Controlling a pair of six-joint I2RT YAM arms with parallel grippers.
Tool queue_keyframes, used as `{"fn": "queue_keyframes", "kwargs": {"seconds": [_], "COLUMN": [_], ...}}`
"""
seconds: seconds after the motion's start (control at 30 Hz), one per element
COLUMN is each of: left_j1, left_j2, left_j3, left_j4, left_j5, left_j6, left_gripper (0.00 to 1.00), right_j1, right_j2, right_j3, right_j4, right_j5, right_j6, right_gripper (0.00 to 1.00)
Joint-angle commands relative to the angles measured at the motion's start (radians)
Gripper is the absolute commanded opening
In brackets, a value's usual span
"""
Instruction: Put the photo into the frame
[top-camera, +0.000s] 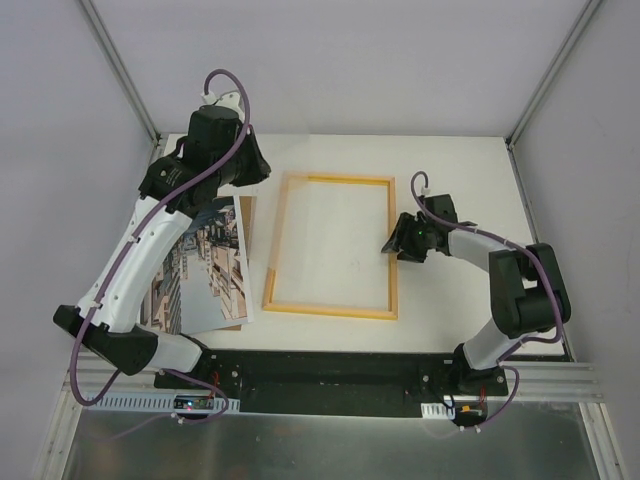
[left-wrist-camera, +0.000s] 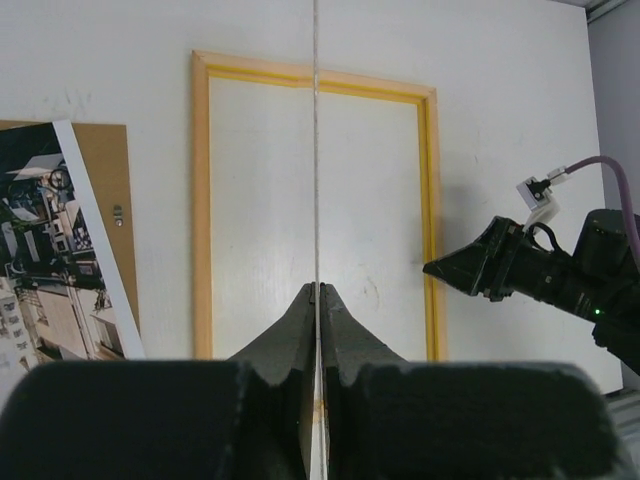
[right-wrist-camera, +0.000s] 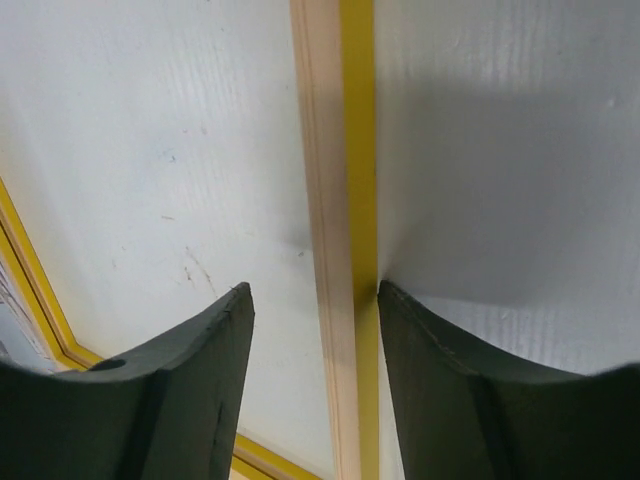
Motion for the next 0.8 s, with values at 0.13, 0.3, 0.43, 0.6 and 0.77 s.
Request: {"fn": "queue_keyframes", "kwargs": {"seconds": [0.13, 0.3, 0.43, 0.6, 0.77], "left_j1": [0.039, 0.124, 0.187, 0.230, 0.267], "left_j2": [0.001, -0.009, -0.013, -0.030, -0.058], "left_j3": [-0.076, -0.179, -0.299, -0.450, -0.628], "left_j4": [0.181, 0.303, 0.418, 0.590, 0.822], "left_j5": [0.183, 0.387, 0.533, 0.661, 0.770], "left_j6": [-0.120, -0.226, -0.280, -0.339, -0.444], "left_gripper": [0.00, 0.00, 0.00, 0.00, 0.00], "right_j1": [-0.002, -0.031, -0.068, -0.098, -0.121], "right_j2": [-0.019, -0.078, -0.132, -0.171, -0.189], "right_j3": [0.030, 0.067, 0.080, 0.087, 0.068], "right_j4": [-0.114, -0.168, -0.179, -0.159, -0.105], "right_j5": [0.120, 0.118, 0.080, 0.045, 0.032], "right_j6": [-0.027, -0.020, -0.006, 0.033, 0.082], "right_gripper": [0.72, 0.85, 0.90, 0.90, 0.87]}}
